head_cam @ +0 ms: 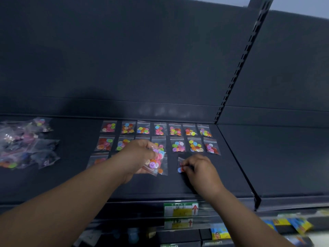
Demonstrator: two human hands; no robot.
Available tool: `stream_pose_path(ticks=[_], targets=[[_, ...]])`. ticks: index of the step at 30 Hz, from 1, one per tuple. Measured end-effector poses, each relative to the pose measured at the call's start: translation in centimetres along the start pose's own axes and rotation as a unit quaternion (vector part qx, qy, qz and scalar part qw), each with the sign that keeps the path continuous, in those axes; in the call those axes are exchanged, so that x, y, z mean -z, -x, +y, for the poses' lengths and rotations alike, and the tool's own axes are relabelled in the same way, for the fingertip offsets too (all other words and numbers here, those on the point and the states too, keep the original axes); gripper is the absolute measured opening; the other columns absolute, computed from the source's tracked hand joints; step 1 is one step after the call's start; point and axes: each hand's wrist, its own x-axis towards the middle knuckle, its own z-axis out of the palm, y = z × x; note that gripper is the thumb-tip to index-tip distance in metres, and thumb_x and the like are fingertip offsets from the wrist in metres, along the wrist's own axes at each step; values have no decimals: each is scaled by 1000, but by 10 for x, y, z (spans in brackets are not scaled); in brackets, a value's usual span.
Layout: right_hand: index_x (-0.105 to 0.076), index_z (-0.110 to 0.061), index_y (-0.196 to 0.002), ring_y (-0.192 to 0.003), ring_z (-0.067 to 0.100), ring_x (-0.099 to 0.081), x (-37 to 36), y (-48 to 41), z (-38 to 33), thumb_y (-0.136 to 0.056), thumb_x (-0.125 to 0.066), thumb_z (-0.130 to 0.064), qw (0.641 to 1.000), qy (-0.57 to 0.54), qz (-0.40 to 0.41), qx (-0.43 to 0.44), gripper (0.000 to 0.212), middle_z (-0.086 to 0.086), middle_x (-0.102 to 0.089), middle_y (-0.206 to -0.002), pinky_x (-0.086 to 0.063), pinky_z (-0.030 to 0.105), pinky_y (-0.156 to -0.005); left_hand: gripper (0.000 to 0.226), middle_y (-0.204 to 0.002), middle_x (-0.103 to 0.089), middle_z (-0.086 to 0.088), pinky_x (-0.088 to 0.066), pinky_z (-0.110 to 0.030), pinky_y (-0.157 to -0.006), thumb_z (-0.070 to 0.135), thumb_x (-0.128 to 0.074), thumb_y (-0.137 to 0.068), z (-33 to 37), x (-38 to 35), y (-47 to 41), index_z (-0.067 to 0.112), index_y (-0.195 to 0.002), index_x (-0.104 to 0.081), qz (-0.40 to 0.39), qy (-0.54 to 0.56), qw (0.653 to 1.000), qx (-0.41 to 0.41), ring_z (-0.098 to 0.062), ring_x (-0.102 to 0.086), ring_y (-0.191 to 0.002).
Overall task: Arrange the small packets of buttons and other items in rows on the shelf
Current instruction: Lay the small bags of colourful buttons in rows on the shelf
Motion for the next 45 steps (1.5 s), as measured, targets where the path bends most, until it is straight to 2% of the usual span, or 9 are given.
stream_pose_path(ticks=[6,9,12,16,21,26,37,41,45], targets=[[-73,-19,-96,-107,18,-49,-2,2,-4,-88,-60,-11,997,18,-29,71,17,-7,-68,-108,-35,14,-87,14,-103,-68,-13,-58,-36,-69,5,-61,-89,0,0,3,6,-103,-63,6,7,1000,9,-27,-68,-89],[-69,-29,-106,-124,14,-33,0,4,-5,-88,-62,-18,995,58,12,79,22,-17,-50,-131,-27,25,-95,14,-102,-68,-13,-58,-36,-69,5,-60,-89,0,1,4,7,-103,-63,6,13,1000,5,-27,-68,-87],[-65,-29,-113,-112,17,-36,1,3,-6,-85,-66,-26,991,104,45,72,28,-12,-48,-114,-23,26,-83,14,-102,-68,-13,-58,-33,-64,5,-60,-90,-1,3,6,7,-103,-63,6,17,1000,4,-25,-68,-85],[-70,-19,-94,-100,20,-47,-1,1,-7,-88,-62,-24,995,77,-10,66,11,-4,-54,-92,-40,30,-83,13,-102,-68,-12,-57,-33,-62,4,-60,-90,-3,3,5,8,-102,-64,13,17,1000,6,-26,-68,-86],[-68,-15,-85,-98,15,-45,-1,-5,-6,-91,-58,-19,997,32,-48,55,12,-3,-62,-99,-31,16,-78,11,-102,-68,-13,-57,-34,-65,4,-58,-90,-3,5,5,9,-99,-64,19,23,1000,11,-27,-68,-89],[-64,-10,-85,-109,16,-42,2,-8,-7,-92,-55,-15,996,32,-68,47,12,-4,-58,-111,-28,16,-79,10,-101,-68,-12,-57,-33,-62,6,-59,-90,-2,5,5,10,-98,-64,23,28,999,11,-26,-68,-87],[-67,-24,-98,-106,13,-45,1,-9,-6,-90,-57,-19,994,23,-73,74,14,-17,-59,-100,-36,19,-87,19,-97,-69,-13,-59,-36,-69,-3,-53,-90,0,-1,3,12,-96,-63,16,55,998,5,-26,-68,-85],[-66,-14,-95,-95,12,-53,11,-7,-29,-93,-55,-20,994,-101,-30,15,13,-5,-59,-96,-42,18,-77,21,-99,-70,-12,-58,-40,-77,-5,-56,-87,-1,-6,1,14,-90,-64,14,54,998,0,-27,-68,-91],[-62,-15,-83,-65,11,-53,28,-6,-60,-92,-58,-17,918,-377,-88,-85,10,4,-58,-75,-47,20,-60,16,-91,-71,-10,-56,-43,-80,-2,-63,-83,0,-15,0,13,-81,-65,-9,47,999,-19,-27,-67,-90]])
